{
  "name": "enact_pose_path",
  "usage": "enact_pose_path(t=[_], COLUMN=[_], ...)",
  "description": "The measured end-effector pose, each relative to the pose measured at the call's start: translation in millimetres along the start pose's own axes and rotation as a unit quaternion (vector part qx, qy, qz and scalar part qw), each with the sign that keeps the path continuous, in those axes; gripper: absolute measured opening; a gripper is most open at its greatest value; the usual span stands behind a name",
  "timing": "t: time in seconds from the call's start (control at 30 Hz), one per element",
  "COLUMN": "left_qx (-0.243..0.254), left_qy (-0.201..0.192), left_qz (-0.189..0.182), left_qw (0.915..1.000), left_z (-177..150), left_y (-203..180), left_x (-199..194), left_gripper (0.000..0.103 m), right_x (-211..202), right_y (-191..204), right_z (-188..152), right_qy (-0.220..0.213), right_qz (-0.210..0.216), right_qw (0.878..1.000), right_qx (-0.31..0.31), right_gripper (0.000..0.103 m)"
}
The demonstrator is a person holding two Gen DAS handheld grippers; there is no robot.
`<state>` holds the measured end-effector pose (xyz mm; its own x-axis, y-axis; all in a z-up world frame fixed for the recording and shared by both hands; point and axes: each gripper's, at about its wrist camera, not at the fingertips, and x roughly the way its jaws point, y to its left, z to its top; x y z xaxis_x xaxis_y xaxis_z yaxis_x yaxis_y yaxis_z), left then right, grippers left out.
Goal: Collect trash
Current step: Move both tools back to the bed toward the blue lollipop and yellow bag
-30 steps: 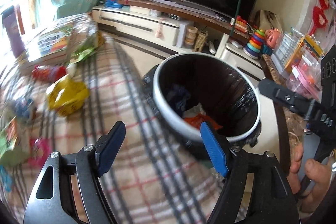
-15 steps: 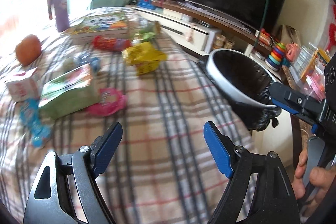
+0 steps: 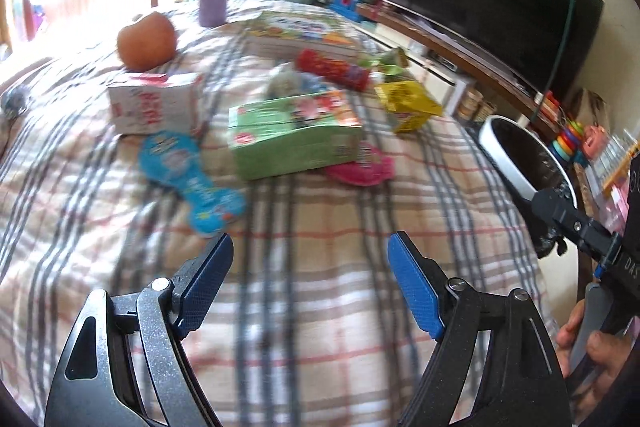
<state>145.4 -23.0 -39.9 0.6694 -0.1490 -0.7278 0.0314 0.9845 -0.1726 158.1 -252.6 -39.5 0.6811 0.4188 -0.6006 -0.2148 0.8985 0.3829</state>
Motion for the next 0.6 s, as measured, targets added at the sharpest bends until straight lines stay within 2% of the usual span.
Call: enact_pose_path(t=[0.3,0.6], left_qx=[-0.025,-0.041], left_qy=[0.003,0.014], left_qz=[0.025,0.042], left_qw=[0.9994,0.9982], left_z=[2.2,8.8], left_y=[34.4,55.9], left_x=[1.3,7.9], left_gripper=[0.082,0.082], right_x=[27.9,41.2], right_y=[16.0,23.0], right_z=[-2.5,5.0], right_qy=[0.043,0.045], right_qz=[0.003,0.004], right_qw=[0.999,0.999], right_qx=[-0.008,-0.019], right_gripper=[0.095,0.095])
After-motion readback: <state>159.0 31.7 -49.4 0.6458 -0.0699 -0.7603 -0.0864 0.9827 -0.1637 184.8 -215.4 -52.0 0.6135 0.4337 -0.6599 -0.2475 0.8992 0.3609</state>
